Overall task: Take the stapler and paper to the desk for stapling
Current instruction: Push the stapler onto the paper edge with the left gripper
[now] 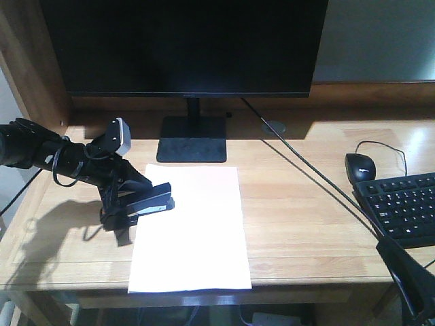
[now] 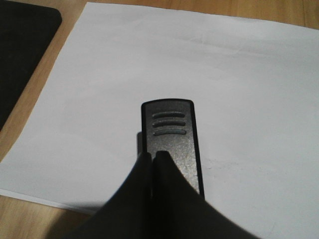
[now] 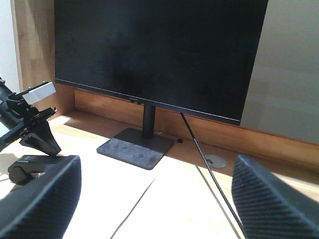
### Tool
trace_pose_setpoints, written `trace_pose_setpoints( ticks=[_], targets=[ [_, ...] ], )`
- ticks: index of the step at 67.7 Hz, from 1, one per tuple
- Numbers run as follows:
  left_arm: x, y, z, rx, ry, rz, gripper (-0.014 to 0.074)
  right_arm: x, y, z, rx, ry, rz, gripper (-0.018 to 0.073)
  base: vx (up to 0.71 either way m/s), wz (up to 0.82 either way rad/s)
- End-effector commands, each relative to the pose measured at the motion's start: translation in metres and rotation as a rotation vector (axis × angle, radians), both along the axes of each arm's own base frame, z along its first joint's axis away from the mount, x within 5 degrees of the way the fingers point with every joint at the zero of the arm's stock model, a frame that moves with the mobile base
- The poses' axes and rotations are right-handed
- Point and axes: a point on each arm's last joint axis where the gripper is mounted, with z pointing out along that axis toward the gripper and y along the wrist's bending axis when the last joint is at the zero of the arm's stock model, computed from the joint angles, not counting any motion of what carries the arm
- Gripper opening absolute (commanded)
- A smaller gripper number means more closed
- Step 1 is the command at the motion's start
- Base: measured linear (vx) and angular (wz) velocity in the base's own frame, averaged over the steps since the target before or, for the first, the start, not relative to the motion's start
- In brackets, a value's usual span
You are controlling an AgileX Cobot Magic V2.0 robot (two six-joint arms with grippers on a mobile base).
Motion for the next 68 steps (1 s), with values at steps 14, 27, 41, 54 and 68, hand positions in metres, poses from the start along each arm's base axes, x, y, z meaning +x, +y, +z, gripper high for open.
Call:
trace_pose_setpoints(
  ticks=[14,27,41,54,68],
  targets=[
    [-0.005,-0.009,0.014,0.065,-0.02,-0.073,-0.0006,0.001,-0.002,0.009,-0.037,-0.045,-0.024,0.0581,0.0,0.0],
    [-0.004,-0.018,0.012,0.093,-0.011,-0.042,-0.0006,0.001,-0.002,0.009,-0.037,-0.045,-0.024,0.0581,0.0,0.0],
    [-0.004,-0.018,0.012,0.092,-0.002,-0.025,-0.0006,0.001,-0.002,0.009,-0.037,-0.044,-0.024,0.0581,0.0,0.0],
    [-0.004,-0.018,0.012,0.091,0.004,-0.021,-0.0006,0.001,-0.002,0.009,-0.037,-0.044,-0.024,0.0581,0.0,0.0],
    [-0.004,-0.018,0.012,0.085,0.022,-0.007,-0.0006,0.001,-0.002,0.009,-0.037,-0.044,-0.024,0.0581,0.0,0.0]
  ],
)
